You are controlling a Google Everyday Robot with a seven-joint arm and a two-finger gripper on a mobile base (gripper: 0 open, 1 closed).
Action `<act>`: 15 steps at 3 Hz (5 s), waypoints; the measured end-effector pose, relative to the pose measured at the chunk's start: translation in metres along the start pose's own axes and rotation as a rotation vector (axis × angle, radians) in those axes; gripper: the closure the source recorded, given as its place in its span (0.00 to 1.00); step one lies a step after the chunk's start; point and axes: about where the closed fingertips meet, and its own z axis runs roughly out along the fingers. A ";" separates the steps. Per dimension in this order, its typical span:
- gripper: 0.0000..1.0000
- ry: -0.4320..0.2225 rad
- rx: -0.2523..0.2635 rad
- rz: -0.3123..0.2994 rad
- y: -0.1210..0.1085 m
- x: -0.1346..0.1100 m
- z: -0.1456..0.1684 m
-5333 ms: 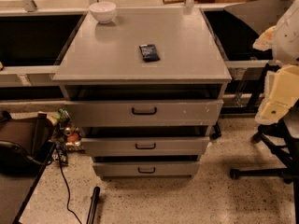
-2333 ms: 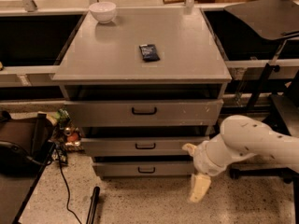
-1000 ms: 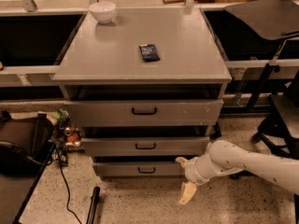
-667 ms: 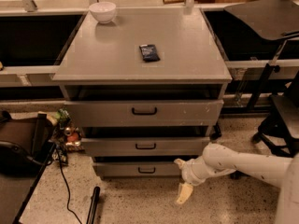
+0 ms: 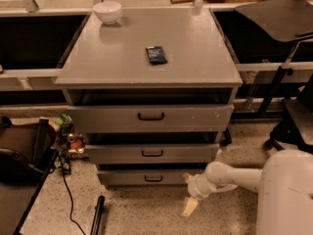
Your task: Open bottom drawer
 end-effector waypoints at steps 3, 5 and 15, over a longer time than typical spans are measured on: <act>0.00 0.031 0.091 -0.023 -0.058 0.020 0.057; 0.00 0.022 0.112 -0.004 -0.094 0.035 0.083; 0.00 -0.062 0.056 -0.077 -0.066 0.020 0.094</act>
Offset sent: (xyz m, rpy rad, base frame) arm 0.0717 0.0021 -0.0645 -0.0746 -0.1063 -0.0282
